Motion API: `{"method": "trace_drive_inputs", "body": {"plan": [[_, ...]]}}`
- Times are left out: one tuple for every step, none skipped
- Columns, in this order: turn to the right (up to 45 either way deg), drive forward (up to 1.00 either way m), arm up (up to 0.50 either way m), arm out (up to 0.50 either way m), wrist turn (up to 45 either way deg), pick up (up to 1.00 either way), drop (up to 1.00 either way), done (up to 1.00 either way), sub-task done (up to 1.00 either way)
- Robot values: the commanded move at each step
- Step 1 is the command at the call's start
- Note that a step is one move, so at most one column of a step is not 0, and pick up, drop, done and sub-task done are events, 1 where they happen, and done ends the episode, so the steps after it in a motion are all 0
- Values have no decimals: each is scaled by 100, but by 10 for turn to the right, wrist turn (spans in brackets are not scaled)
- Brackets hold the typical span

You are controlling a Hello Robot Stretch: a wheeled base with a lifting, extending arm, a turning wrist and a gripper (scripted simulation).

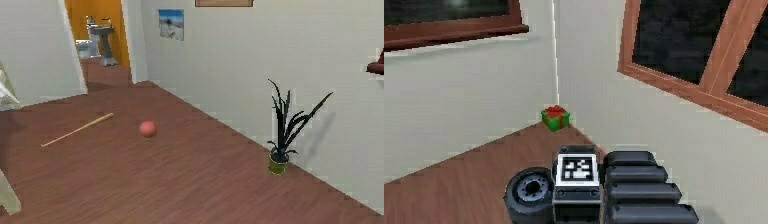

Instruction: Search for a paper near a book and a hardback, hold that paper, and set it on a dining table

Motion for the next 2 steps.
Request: {"method": "trace_drive_inputs", "body": {"plan": [[0,100,0,0,0,0,0,0,0],[0,100,0,0,0,0,0,0,0]]}}
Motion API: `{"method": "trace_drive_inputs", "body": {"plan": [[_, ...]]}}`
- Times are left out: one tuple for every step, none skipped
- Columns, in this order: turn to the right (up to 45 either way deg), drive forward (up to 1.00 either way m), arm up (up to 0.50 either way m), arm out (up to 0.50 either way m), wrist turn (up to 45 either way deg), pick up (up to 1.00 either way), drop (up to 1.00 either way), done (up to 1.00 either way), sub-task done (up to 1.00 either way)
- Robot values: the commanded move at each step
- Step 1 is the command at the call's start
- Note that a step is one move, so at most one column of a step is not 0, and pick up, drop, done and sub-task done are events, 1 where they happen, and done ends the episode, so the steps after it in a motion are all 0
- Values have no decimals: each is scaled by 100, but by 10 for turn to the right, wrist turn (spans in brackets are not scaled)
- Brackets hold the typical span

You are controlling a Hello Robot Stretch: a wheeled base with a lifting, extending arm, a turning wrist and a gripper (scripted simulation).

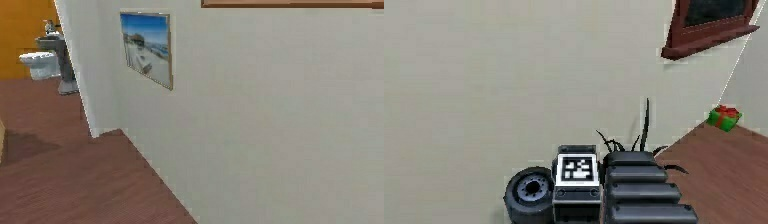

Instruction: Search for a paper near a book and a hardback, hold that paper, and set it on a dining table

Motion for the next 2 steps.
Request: {"method": "trace_drive_inputs", "body": {"plan": [[-90,0,0,0,0,0,0,0,0],[0,30,0,0,0,0,0,0,0]]}}
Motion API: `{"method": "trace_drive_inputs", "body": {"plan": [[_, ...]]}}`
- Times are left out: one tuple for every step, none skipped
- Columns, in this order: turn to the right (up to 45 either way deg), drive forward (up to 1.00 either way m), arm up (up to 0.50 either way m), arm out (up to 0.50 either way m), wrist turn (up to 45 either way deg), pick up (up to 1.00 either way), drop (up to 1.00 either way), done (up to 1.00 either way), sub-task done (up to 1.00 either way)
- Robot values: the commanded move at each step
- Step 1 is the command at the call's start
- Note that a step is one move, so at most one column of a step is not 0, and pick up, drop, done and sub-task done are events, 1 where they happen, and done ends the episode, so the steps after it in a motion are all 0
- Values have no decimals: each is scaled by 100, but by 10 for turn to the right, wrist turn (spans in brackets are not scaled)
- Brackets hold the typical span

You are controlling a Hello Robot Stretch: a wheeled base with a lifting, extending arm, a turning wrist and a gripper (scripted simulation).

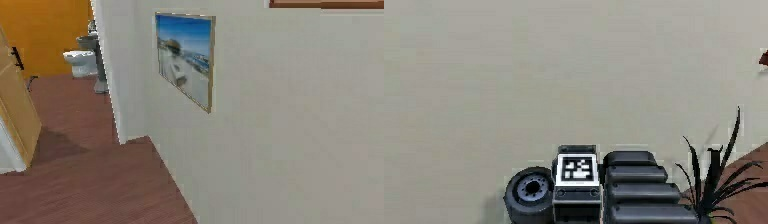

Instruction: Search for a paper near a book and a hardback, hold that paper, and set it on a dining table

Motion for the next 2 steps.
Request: {"method": "trace_drive_inputs", "body": {"plan": [[-240,0,0,0,0,0,0,0,0],[0,45,0,0,0,0,0,0,0]]}}
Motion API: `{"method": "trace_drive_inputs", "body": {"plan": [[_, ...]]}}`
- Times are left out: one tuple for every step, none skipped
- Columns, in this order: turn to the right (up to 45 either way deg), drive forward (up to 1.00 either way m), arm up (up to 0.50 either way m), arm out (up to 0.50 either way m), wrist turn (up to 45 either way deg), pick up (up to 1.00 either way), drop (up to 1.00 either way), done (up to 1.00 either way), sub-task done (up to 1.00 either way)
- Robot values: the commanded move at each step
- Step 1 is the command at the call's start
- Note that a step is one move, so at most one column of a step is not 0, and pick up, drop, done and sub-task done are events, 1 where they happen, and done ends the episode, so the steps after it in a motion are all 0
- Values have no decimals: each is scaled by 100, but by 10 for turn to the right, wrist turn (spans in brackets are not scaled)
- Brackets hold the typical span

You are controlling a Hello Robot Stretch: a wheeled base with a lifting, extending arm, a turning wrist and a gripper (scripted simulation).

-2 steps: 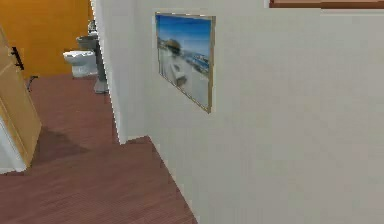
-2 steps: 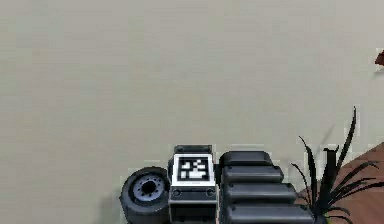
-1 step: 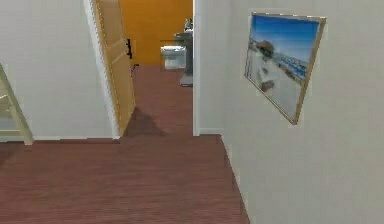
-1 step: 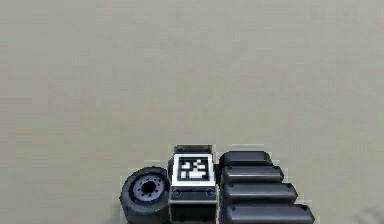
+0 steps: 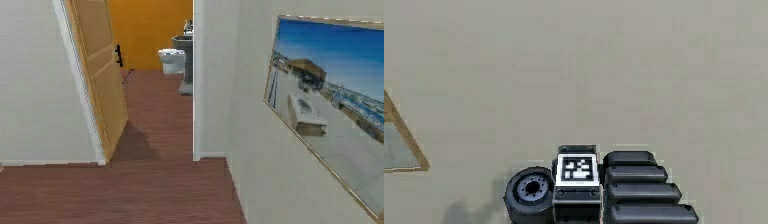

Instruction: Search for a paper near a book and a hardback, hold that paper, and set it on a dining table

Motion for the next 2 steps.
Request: {"method": "trace_drive_inputs", "body": {"plan": [[-150,0,0,0,0,0,0,0,0],[0,100,0,0,0,0,0,0,0]]}}
